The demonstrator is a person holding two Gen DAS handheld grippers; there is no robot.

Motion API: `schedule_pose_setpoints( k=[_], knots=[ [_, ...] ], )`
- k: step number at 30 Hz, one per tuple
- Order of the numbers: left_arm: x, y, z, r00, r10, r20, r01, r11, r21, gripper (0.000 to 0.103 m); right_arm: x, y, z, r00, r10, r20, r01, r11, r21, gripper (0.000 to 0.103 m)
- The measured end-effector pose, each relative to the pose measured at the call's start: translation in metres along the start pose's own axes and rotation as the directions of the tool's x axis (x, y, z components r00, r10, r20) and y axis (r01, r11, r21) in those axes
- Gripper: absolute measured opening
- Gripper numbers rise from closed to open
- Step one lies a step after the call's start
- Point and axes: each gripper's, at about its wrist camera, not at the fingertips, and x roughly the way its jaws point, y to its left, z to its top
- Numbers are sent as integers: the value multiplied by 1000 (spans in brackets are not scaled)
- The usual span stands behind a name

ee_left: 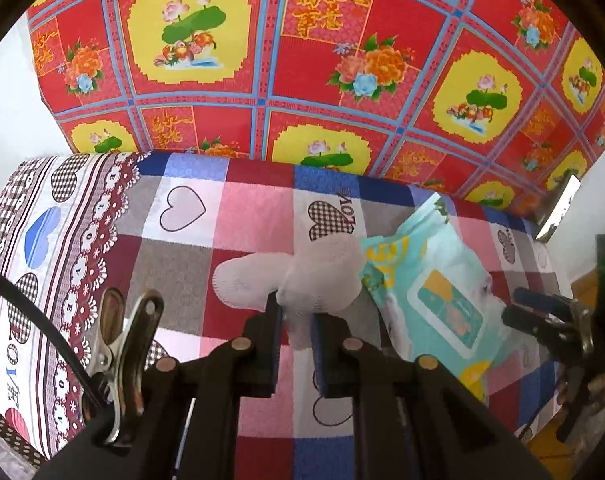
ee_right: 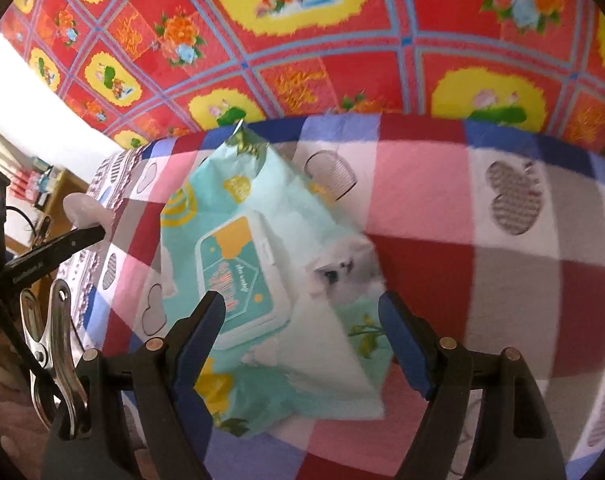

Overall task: Collect trash
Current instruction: 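Lift the tissue with the left gripper while the right gripper lowers onto the wipes packet, then close the right gripper on the edge of the wipes packet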

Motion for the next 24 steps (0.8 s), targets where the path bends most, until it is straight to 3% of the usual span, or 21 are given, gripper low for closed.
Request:
schedule_pose_setpoints(
  k=[3,15,16,18,24],
  knots=[
    [0,0,-2,1000,2,-5,-2,1000,-1,13,10,4,-3,1000,14,-13,-15,1000,-5,82],
    [5,0,-4,1000,1,-20,0,1000,10,13,22,18,-10,997,-79,4,80,997,-12,84],
    [5,0,-4,1000,2,-22,-1,1000,15,13,22,19,-9,996,-84,3,84,996,-13,82],
    [5,0,-4,1000,0,-23,0,1000,18,13,21,21,-9,996,-85,8,86,996,-14,54],
    [3,-2,-2,1000,2,-15,-2,1000,27,13,15,22,-21,999,-32,39,32,999,17,43]
  ],
)
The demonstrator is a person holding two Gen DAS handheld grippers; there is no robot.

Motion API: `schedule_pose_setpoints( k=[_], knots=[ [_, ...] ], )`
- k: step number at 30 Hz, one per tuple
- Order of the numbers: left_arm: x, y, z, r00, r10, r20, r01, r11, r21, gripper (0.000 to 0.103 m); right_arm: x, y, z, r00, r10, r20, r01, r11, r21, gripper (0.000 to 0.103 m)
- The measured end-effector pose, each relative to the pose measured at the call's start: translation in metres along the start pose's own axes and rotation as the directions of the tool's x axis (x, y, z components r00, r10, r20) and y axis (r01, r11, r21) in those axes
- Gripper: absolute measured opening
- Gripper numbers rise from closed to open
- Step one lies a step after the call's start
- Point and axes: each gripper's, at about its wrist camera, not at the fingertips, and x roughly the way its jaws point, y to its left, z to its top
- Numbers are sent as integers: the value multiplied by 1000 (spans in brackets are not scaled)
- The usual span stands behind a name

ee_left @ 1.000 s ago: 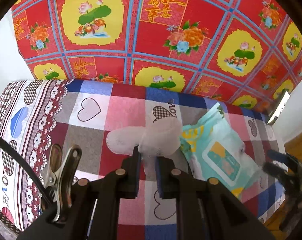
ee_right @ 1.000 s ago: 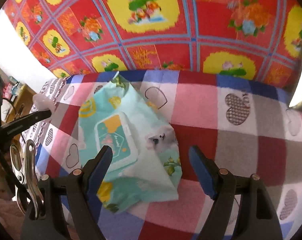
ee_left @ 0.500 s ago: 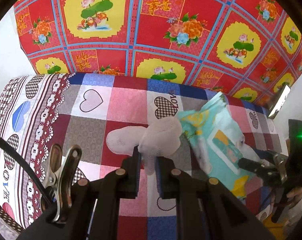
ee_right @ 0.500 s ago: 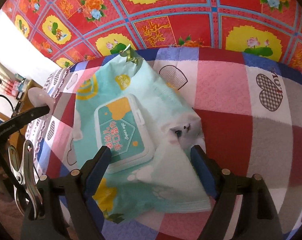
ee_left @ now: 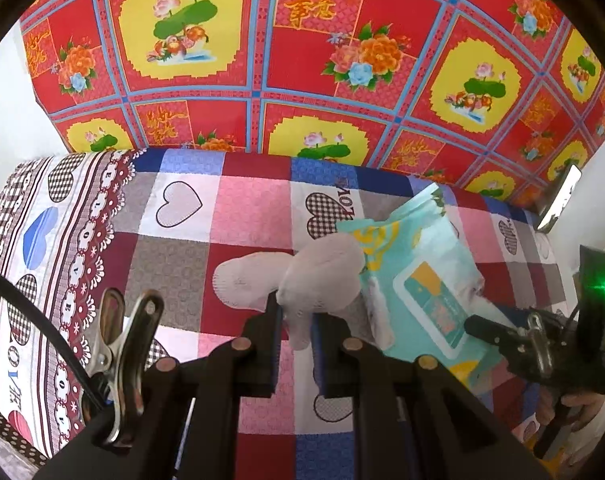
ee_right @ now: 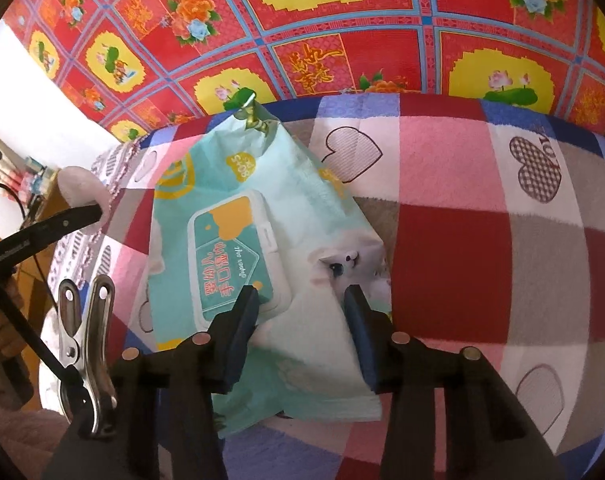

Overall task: Collect trash
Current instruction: 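Close the right gripper on the edge of the wipes packet, then carry the tissue and wipes packet in both grippers over the red bucket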

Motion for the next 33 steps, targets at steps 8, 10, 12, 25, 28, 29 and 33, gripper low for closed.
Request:
schedule_pose_setpoints(
  k=[8,10,12,25,28,29,33],
  knots=[
    [-3,2,0,1000,3,14,-3,1000,-17,13,-14,10,-12,994,102,43,-104,993,56,34],
    [-5,2,0,1000,4,18,-4,1000,-15,13,-15,12,-16,991,124,54,-128,989,73,34],
    [-7,3,-1,1000,7,24,-7,1000,-12,13,-14,13,-21,986,153,63,-159,982,104,34],
    [-31,24,-4,998,15,63,-12,999,-51,13,-36,34,-38,930,322,177,-353,916,191,33],
    [-37,31,-8,997,18,70,-15,999,-48,13,-41,43,-41,920,336,202,-374,907,195,33],
    [-40,33,-9,997,17,73,-13,999,-49,13,-43,47,-42,919,335,208,-375,907,192,33],
    [-51,47,-18,996,10,85,-5,999,-50,13,-48,66,-46,911,345,225,-386,906,173,33]
  ],
)
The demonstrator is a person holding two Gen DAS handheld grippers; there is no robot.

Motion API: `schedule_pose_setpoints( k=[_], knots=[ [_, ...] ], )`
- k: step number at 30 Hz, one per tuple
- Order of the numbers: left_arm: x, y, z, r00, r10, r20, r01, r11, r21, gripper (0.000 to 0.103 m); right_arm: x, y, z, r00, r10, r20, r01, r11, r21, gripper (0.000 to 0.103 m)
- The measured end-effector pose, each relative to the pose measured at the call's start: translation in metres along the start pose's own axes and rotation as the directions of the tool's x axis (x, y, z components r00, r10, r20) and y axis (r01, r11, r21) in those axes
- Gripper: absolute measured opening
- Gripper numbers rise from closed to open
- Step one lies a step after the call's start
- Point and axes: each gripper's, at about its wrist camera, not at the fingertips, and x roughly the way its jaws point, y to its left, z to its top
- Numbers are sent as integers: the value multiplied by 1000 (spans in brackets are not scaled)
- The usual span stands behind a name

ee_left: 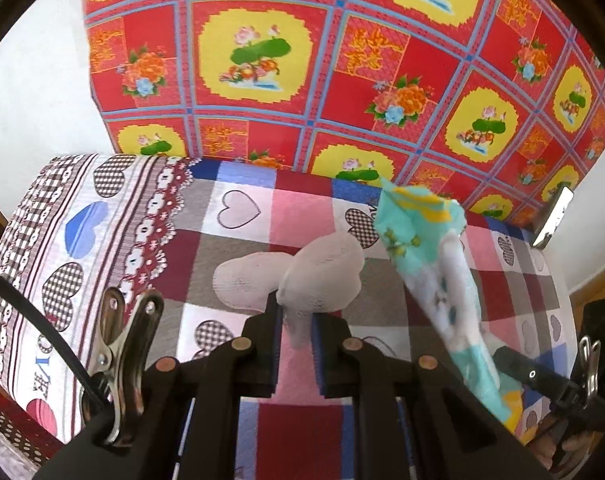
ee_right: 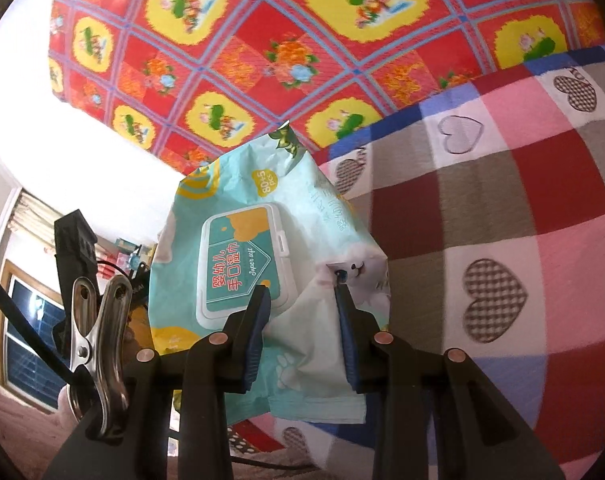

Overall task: Collect trash
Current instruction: 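Carry the tissue and wipes packet in both grippers over the red bucket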

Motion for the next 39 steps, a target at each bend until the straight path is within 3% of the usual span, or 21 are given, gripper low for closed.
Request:
schedule_pose_setpoints(
  k=[13,24,32,39],
  knots=[
    [-58,59,-28,998,-19,55,21,999,-29,13,3,68,-38,998,42,35,-41,998,-48,33],
    [-114,121,-63,994,17,110,-8,997,-83,13,13,128,-69,996,83,24,-79,990,-117,33],
    [-156,168,-92,986,56,158,-36,991,-126,13,37,184,-62,993,119,-13,-120,976,-183,33],
    [-180,218,-106,976,124,180,-86,975,-205,13,83,228,-54,987,144,-75,-158,958,-240,33]
  ],
)
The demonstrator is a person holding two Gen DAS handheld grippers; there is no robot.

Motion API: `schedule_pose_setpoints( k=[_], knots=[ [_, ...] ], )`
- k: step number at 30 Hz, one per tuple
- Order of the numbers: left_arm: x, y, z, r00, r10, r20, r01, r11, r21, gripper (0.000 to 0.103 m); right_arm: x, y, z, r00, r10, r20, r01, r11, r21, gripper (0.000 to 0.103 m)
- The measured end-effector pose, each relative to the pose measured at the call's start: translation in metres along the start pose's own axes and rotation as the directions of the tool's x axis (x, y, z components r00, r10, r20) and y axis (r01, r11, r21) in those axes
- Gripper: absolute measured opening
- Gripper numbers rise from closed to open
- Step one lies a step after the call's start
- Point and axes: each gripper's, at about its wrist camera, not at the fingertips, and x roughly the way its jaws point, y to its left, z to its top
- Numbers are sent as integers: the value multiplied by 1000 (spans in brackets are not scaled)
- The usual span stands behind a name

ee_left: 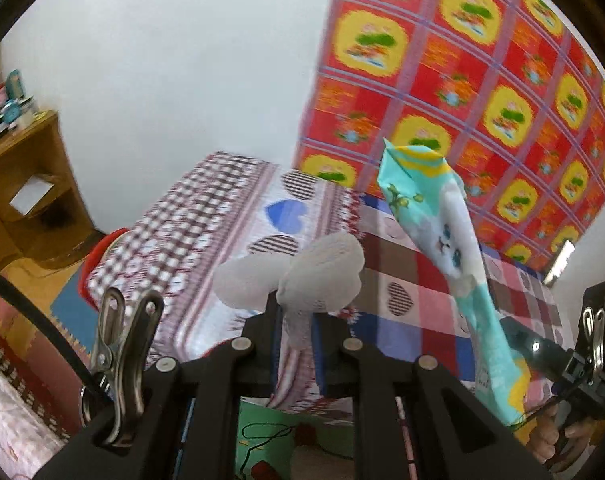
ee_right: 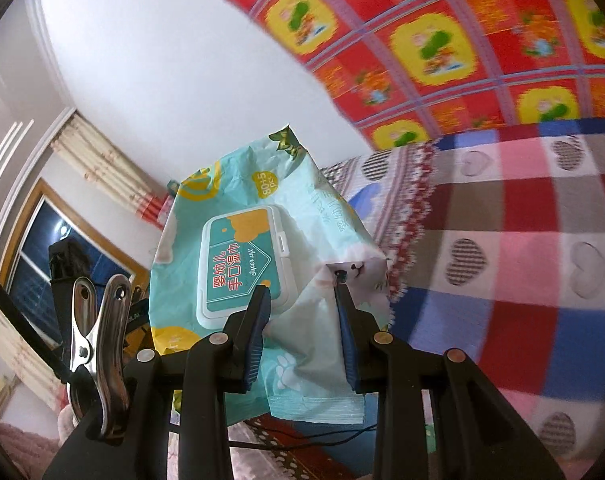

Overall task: Collect trash
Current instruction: 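Carry the tissue and wipes packet in both grippers over the red bucket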

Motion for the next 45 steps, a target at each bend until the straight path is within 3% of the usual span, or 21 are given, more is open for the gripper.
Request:
schedule_pose_setpoints(
  k=[13,27,36,45],
  knots=[
    [7,116,25,987,159,10,-157,979,-131,13,129,50,40,992,83,-97,-90,993,-74,33],
    [63,247,73,968,239,-73,-250,937,-242,13,265,105,88,979,33,-202,-69,982,-176,33],
    [123,311,88,975,180,-127,-206,951,-229,14,331,130,82,980,-76,-185,44,984,-174,33],
    [211,375,100,972,56,-228,-77,993,-85,14,394,156,56,960,-252,-120,246,967,-62,33]
  ],
)
